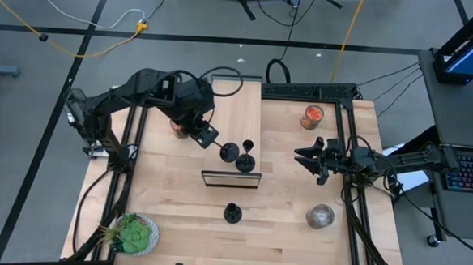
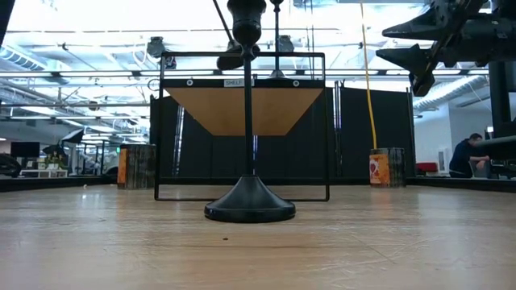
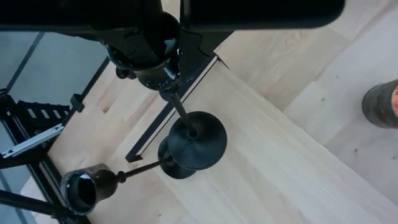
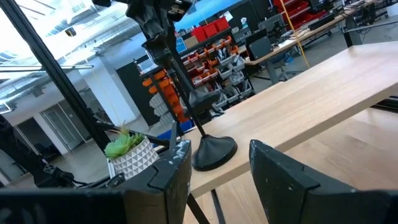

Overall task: Pick & Place candle stick holders
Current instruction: Put the left black candle holder on the shelf

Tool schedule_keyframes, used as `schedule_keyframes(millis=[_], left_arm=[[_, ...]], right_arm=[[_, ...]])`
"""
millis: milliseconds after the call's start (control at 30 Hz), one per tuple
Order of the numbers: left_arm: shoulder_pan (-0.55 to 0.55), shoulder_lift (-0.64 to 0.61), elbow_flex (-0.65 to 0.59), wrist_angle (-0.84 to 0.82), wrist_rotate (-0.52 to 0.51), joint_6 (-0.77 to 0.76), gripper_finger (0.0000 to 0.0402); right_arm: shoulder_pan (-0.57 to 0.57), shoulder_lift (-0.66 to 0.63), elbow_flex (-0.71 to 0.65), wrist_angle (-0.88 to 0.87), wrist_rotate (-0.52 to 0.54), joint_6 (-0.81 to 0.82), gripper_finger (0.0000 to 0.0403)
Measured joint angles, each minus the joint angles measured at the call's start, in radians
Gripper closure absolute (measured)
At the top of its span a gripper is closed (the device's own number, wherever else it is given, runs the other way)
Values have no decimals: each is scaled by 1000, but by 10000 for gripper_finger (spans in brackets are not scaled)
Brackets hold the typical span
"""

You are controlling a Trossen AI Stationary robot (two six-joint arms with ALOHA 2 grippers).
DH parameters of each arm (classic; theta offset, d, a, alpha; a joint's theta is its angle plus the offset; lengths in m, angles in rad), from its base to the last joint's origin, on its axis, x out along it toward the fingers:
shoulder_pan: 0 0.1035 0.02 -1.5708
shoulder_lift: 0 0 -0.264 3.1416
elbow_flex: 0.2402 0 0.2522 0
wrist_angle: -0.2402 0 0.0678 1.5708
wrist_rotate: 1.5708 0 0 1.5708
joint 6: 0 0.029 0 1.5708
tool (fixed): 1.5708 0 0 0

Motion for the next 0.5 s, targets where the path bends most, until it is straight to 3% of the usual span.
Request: schedule_keyframes(millis=[500], left_arm=[[-9,5,-93,0,18,-23,387]], right_arm=[[0,0,0,-8,-2,0,245]])
